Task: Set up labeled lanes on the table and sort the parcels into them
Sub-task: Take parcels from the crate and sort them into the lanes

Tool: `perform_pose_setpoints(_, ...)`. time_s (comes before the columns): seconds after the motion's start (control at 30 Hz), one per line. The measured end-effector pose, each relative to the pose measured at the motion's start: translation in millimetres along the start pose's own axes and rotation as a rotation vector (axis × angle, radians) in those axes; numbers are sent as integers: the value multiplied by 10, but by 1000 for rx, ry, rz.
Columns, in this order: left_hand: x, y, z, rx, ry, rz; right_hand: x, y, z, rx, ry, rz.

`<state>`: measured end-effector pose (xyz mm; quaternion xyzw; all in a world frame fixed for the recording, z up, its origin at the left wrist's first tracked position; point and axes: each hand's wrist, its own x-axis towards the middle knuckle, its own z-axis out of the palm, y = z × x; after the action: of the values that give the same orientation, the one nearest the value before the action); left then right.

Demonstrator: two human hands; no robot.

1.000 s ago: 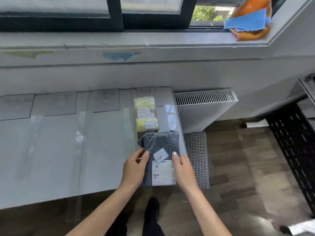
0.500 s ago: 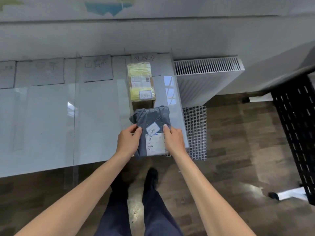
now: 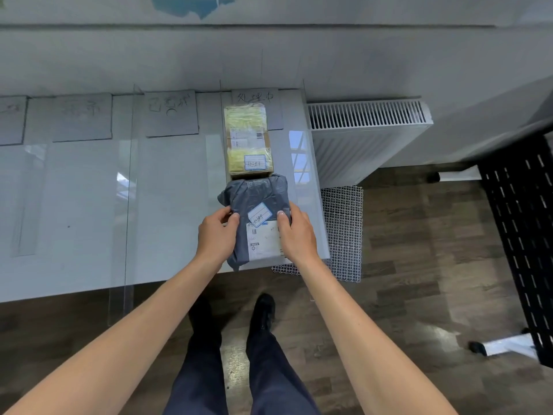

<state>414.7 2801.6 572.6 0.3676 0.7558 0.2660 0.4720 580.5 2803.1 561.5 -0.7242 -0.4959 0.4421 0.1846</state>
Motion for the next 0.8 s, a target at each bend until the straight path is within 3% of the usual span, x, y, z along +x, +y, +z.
perform_pose_setpoints(0.33, 56, 3, -71, -37, -68, -63, 18, -55, -16, -33, -36, 37)
perform_pose_setpoints(0.43, 99, 57, -247, 64, 1, -3, 19, -212, -116, -123, 39, 21)
perform_pose_setpoints(0.53, 192, 157, -593, 265, 107, 119, 58, -568, -189, -230, 132, -121)
perform_pose_setpoints(0.7, 362, 263, -1468, 757, 233, 249, 127, -1451, 40, -494, 140, -478)
perform_pose_setpoints(0.8, 366, 274, -2063, 892, 343, 294, 39, -1965, 394, -659, 93, -613)
